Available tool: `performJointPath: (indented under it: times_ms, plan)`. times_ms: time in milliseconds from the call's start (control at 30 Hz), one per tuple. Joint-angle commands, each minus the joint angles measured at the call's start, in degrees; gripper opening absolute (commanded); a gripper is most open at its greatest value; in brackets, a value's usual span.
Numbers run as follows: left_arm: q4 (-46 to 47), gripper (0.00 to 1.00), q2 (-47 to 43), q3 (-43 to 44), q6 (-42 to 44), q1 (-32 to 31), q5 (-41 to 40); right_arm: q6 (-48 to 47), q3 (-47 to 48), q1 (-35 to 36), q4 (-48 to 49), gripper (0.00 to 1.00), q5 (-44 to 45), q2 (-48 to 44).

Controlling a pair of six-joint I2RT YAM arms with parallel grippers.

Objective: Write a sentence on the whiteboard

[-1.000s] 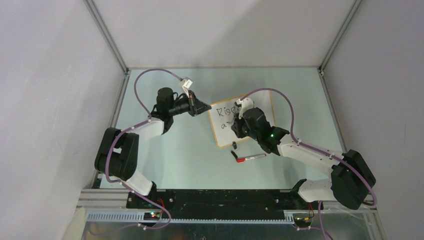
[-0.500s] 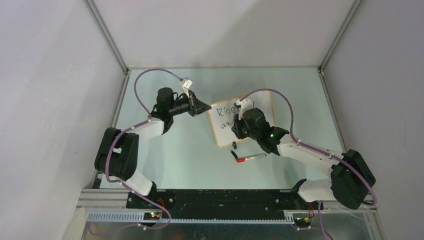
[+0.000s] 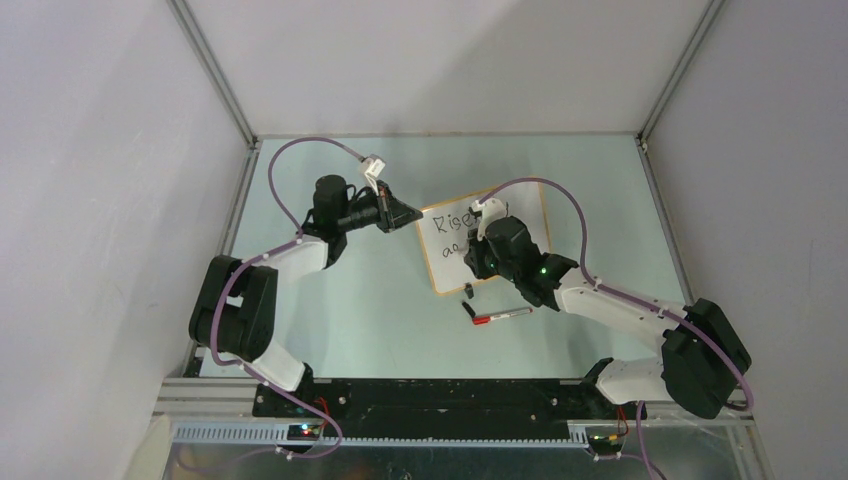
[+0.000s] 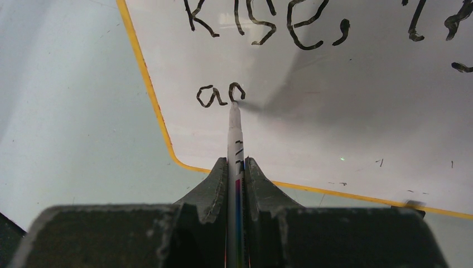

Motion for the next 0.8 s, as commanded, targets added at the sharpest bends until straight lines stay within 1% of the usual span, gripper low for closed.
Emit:
performJointPath:
  times_ms: [0, 767]
  plan:
    - [-2.1, 0.02, -1.5, 1.8, 2.3, -1.1, -0.3, -0.2, 2.0, -0.5, 0.5, 0.0, 2.8, 0.1]
    - [-2.2, 0.02, -1.5, 1.9, 2.4, -1.3, -0.2, 0.3, 2.1, -1.2, 1.3, 0.0, 2.6, -0.5]
